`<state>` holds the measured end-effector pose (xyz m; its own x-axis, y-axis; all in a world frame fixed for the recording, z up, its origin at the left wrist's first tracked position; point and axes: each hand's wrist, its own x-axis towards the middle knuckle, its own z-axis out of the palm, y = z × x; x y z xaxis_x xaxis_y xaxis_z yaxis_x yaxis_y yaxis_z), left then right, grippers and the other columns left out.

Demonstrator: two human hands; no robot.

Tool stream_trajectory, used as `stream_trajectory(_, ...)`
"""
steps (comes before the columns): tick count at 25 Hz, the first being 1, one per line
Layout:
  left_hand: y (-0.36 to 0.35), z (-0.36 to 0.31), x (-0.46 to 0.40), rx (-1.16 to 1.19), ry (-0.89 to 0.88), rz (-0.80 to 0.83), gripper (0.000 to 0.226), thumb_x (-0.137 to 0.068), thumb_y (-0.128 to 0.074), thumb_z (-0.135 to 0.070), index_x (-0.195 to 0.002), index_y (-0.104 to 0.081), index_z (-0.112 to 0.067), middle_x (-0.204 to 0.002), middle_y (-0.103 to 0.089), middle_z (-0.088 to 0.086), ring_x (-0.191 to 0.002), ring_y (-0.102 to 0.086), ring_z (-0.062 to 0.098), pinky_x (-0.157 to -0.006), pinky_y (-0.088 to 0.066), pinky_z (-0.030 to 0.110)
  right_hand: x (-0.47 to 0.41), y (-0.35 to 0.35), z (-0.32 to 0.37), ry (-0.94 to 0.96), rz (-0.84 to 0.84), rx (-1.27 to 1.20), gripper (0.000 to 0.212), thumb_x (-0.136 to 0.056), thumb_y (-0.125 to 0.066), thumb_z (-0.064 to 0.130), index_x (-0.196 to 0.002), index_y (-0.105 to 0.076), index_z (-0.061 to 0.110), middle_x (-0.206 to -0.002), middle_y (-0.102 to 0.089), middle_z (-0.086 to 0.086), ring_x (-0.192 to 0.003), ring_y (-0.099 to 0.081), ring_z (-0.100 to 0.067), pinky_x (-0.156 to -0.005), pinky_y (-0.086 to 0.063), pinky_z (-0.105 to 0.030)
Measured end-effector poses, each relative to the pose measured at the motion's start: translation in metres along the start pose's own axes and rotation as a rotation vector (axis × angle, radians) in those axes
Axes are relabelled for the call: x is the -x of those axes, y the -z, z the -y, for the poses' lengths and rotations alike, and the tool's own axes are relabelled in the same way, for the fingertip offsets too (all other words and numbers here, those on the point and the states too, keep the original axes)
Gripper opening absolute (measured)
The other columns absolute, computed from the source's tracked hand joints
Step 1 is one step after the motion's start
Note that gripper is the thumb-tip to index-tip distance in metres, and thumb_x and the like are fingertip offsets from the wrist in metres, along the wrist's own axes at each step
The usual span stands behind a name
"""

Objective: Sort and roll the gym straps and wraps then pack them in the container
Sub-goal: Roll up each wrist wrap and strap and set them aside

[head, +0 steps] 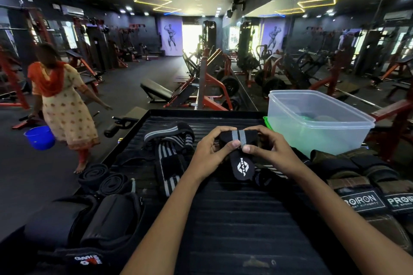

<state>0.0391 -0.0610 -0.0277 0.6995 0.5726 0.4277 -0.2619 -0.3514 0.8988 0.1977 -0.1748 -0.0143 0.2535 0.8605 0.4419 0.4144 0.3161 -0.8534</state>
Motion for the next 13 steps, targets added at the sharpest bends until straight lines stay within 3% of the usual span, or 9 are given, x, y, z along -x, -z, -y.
stream_trajectory(5, -0.001, 0.000, 0.000, -0.055, -0.005, -0.069, 0.031, -0.079, -0.069, -0.049, -0.105, -0.064, -0.033, -0.104, -0.071, -0.004, -0.095, -0.070, 0.018, -0.086, -0.057, 0.043, 0.000, -0.008, 0.001, -0.111, -0.028, -0.079, 0.038, -0.078, -0.073, 0.021, -0.113, -0.059, 0.013, -0.095, -0.069, -0.001, -0.075, -0.066, -0.003, -0.060, -0.050, -0.018)
stream_trajectory(9, -0.004, 0.003, -0.001, -0.062, 0.006, -0.145, 0.028, -0.080, -0.070, -0.050, -0.102, -0.064, -0.034, -0.104, -0.070, -0.010, -0.096, -0.069, 0.016, -0.085, -0.056, 0.043, -0.002, -0.016, -0.005, -0.235, -0.128, -0.240, 0.058, -0.068, -0.079, 0.027, -0.117, -0.052, 0.013, -0.087, -0.069, -0.013, -0.070, -0.066, -0.017, -0.057, -0.050, -0.026)
stream_trajectory(13, -0.008, 0.001, -0.001, -0.045, 0.068, -0.240, 0.018, -0.087, -0.068, -0.037, -0.101, -0.063, -0.029, -0.102, -0.069, -0.006, -0.077, -0.062, 0.009, -0.061, -0.049, 0.017, -0.003, -0.021, -0.010, -0.274, -0.144, -0.360, 0.064, -0.061, -0.079, 0.010, -0.118, -0.051, 0.013, -0.068, -0.063, -0.008, -0.056, -0.062, -0.013, -0.052, -0.049, -0.023)
